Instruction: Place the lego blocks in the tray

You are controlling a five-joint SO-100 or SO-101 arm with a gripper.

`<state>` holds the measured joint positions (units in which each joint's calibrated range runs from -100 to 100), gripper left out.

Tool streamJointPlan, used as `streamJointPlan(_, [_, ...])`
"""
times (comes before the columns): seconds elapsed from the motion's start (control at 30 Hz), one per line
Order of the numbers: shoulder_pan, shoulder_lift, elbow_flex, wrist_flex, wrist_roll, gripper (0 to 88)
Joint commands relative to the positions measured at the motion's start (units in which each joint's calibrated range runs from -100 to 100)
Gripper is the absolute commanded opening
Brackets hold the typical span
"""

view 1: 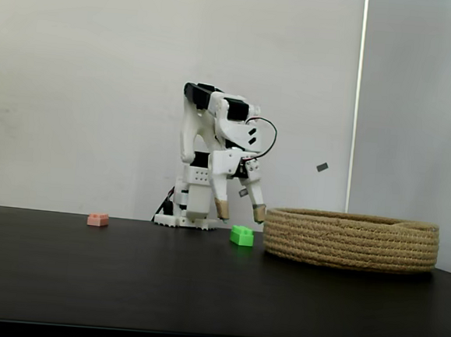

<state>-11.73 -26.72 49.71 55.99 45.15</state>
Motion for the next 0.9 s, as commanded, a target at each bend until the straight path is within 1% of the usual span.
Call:
streamJointPlan(0.0, [0.60, -0.63, 0.04, -1.72, 0.59, 24.8])
streamJointPlan(0.3, [2.58, 0.15, 2.23, -4.14, 1.56, 24.7])
streamJointPlan(0.57, [2.74, 1.70, 5.51, -8.63, 1.71, 23.7])
streamJointPlan(0.67, [2.41, 3.07, 5.51, -10.13, 1.32, 18.7])
streamJointPlan(0.73, [2.16, 3.85, 5.69, -11.13, 1.32, 12.8])
streamJointPlan(0.8, [1.75, 4.36, 6.06, -12.22, 1.17, 2.8])
streamJointPlan(0.83, [1.59, 4.53, 6.33, -12.96, 0.83, 0.4])
streamJointPlan(0.87, [1.34, 4.71, 6.51, -13.30, 0.63, 0.0])
